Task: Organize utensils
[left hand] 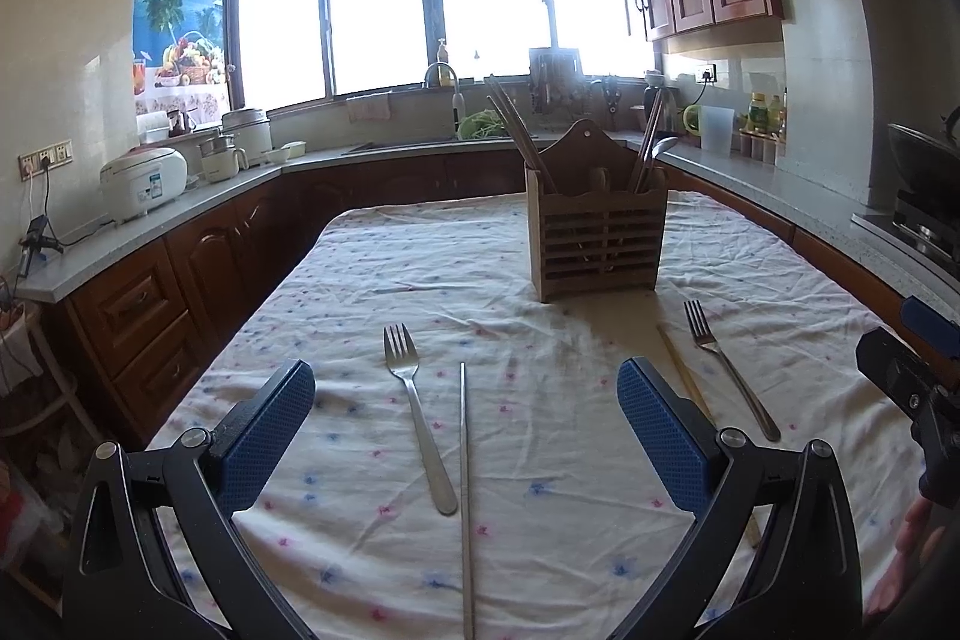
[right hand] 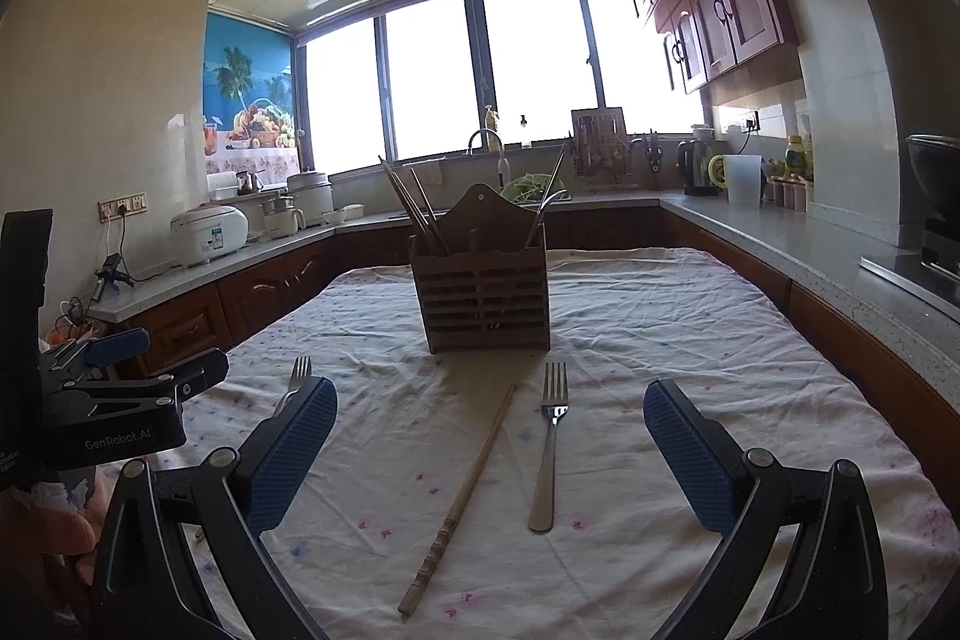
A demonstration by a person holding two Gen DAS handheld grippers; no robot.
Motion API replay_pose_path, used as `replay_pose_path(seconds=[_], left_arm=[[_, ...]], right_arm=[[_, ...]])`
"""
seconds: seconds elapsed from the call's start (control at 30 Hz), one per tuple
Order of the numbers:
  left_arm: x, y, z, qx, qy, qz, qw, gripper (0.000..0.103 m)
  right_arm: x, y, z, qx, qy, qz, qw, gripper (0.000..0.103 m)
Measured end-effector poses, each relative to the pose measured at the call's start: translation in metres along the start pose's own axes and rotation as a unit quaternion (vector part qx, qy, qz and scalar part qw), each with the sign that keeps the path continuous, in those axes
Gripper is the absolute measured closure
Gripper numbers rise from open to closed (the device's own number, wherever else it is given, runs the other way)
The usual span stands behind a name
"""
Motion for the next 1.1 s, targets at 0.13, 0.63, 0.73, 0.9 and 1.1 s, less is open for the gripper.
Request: replay_pose_path(seconds=[0.13, 0.63, 0.73, 0.9, 1.1], left_arm=[[-0.004, 0.001, 0.001, -0.003, 0.005, -0.001, 1.0000, 0.000], [-0.011, 0.004, 0.001, -0.003, 0.010, -0.003, 0.9999, 0.000], [-0.011, 0.004, 0.001, -0.003, 0.010, -0.003, 0.9999, 0.000], [-0.014, 0.004, 0.001, -0.004, 0.013, -0.004, 0.9999, 0.000], [-0.016, 0.003, 0.002, -0.007, 0.016, -0.004, 0.9998, 0.000]], right_arm=[[-0.002, 0.000, 0.002, -0.004, 0.001, -0.003, 1.000, 0.000], [-0.004, -0.001, 0.002, -0.001, 0.003, -0.002, 1.000, 0.000], [-0.004, -0.002, 0.001, 0.000, 0.004, -0.002, 1.000, 0.000], [-0.003, -0.002, 0.001, 0.001, 0.004, -0.001, 1.000, 0.000], [-0.003, -0.001, -0.001, 0.001, 0.005, 0.000, 1.000, 0.000]])
Point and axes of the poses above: each gripper's, at about its wrist camera, not at the fingertips, and y roughly against the way its jaws point, x to its right, z to its underside, the point moved 6 cm from there along -y, roughly the way its jaws point, and after that the axes turned 13 degrees about x, right-handed, at the moved point
